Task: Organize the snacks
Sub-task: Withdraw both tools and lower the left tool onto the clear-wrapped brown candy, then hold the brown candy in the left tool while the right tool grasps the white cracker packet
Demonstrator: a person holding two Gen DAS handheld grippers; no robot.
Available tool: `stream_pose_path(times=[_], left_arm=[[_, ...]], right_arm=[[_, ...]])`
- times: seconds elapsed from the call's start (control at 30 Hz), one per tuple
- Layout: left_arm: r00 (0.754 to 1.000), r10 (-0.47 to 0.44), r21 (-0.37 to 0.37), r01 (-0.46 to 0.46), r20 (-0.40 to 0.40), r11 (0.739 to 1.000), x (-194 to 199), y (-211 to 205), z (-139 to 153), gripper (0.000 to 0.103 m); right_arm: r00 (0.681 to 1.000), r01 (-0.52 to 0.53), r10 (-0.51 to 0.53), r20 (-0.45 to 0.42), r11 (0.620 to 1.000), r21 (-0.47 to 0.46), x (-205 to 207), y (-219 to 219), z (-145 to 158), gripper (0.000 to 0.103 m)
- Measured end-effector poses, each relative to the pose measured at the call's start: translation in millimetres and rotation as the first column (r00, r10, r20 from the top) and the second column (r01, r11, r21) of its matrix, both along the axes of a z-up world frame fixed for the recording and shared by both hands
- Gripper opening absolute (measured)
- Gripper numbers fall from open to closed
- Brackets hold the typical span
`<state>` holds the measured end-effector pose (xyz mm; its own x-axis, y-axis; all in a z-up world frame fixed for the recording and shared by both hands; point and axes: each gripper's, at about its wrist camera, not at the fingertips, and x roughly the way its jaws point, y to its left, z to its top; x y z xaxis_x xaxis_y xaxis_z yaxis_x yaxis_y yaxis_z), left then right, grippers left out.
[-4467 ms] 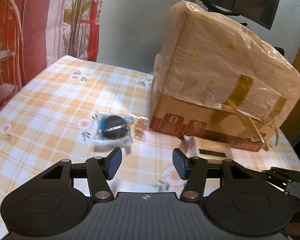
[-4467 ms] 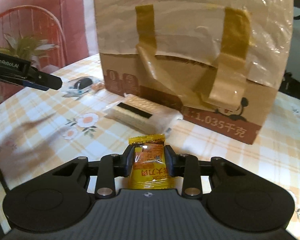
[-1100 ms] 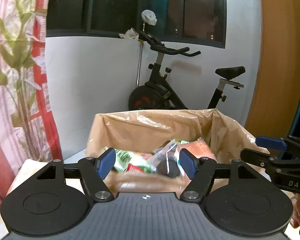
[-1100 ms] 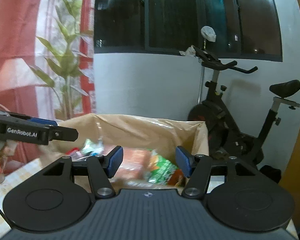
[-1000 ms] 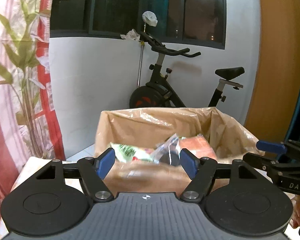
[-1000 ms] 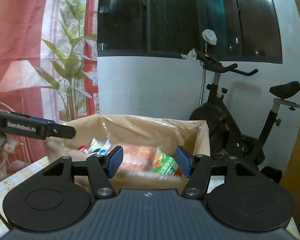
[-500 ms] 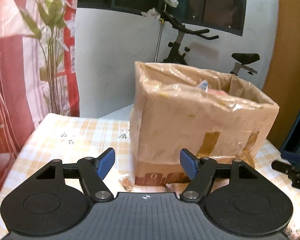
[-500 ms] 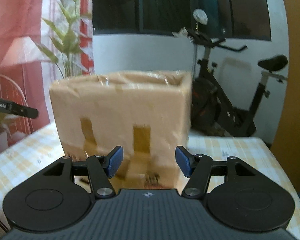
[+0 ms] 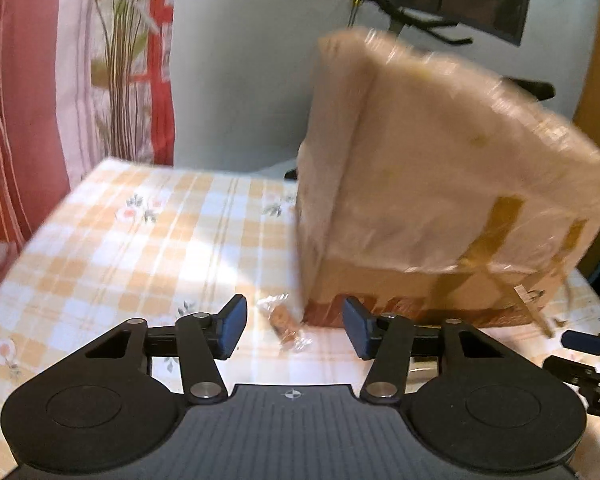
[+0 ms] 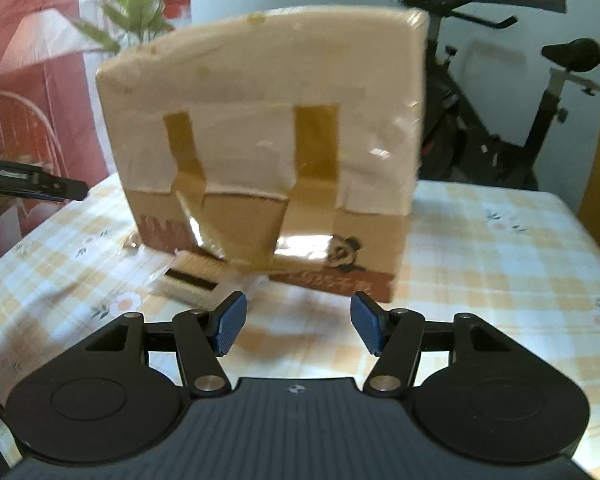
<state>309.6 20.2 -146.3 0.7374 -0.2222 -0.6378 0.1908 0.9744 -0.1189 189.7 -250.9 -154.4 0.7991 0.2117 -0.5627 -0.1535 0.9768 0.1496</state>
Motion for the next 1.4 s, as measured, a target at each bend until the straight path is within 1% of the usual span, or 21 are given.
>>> stream_pose_path(times=[0.03, 0.13, 0.3, 0.47, 0.5, 0.53, 0.6, 0.73, 0.8, 0.93, 1.13, 1.27, 1.4], left_arm=[[1.000, 0.000, 0.001, 0.000, -0.013, 1.000, 4.8, -0.3, -5.8, 0.047], [0.999, -0.005, 0.020, 0.006, -0.033, 1.000, 16.4, -4.8, -20.3, 0.038], [0.999, -0.003, 0.049, 0.005, -0.043, 0.999, 26.6, -13.7, -34.7, 0.038], [0.998, -0.001, 0.042, 0.003, -0.060, 0.999, 37.8, -17.3, -46.0, 0.038], [0.998, 0.000, 0.055, 0.004, -0.065, 0.998, 37.1, -18.2, -48.4, 0.035], [0.998, 0.001, 0.066, 0.004, -0.067, 0.998, 36.4, -19.0, -50.7, 0.023], [0.999, 0.003, 0.108, 0.002, -0.047, 0.994, 31.7, -20.7, -51.3, 0.023], [0.998, 0.014, 0.080, -0.009, -0.061, 0.997, 22.4, -13.0, -49.0, 0.022], [0.998, 0.004, 0.060, 0.000, -0.070, 0.998, 15.6, -11.2, -47.6, 0.022], [0.995, -0.070, 0.020, 0.072, -0.064, 0.997, 1.6, -20.8, -42.1, 0.022], [0.989, -0.138, -0.041, 0.136, -0.058, 0.990, 4.1, -45.5, -37.1, 0.022], [0.977, -0.192, -0.037, 0.189, -0.090, 0.981, 6.9, -63.0, -46.4, 0.020], [0.967, -0.229, -0.056, 0.224, -0.111, 0.973, 1.5, -74.5, -53.2, 0.020]], right_arm=[[1.000, -0.010, 0.010, -0.005, 1.000, -0.001, 1.9, 2.0, -1.8, 0.061], [0.999, -0.026, 0.026, -0.022, 1.000, -0.005, 6.2, 4.5, -7.6, 0.061], [0.998, -0.011, 0.011, -0.058, 1.000, 0.004, 12.8, -1.1, -16.3, 0.061], [0.997, 0.004, -0.003, -0.083, 1.000, 0.015, 19.2, -5.4, -22.8, 0.061], [0.996, 0.002, -0.001, -0.086, 1.000, 0.015, 20.1, -5.2, -23.7, 0.061], [0.996, 0.000, 0.002, -0.088, 1.000, 0.014, 20.8, -5.0, -24.8, 0.061], [0.996, -0.008, 0.009, -0.091, 1.000, 0.012, 22.1, -4.0, -25.7, 0.061], [0.995, -0.028, 0.029, -0.100, 1.000, 0.014, 24.8, -0.9, -28.1, 0.061], [0.993, -0.044, 0.046, -0.106, 0.999, 0.015, 27.8, 1.1, -30.0, 0.061], [0.988, -0.102, 0.101, -0.113, 0.995, 0.002, 33.9, 12.5, -34.3, 0.061], [0.978, -0.177, 0.172, -0.121, 0.984, -0.034, 47.0, 29.9, -36.6, 0.061], [0.970, -0.216, 0.209, -0.121, 0.975, -0.045, 54.1, 36.8, -37.7, 0.061], [0.965, -0.243, 0.236, -0.116, 0.969, -0.051, 58.7, 41.7, -39.0, 0.063]])
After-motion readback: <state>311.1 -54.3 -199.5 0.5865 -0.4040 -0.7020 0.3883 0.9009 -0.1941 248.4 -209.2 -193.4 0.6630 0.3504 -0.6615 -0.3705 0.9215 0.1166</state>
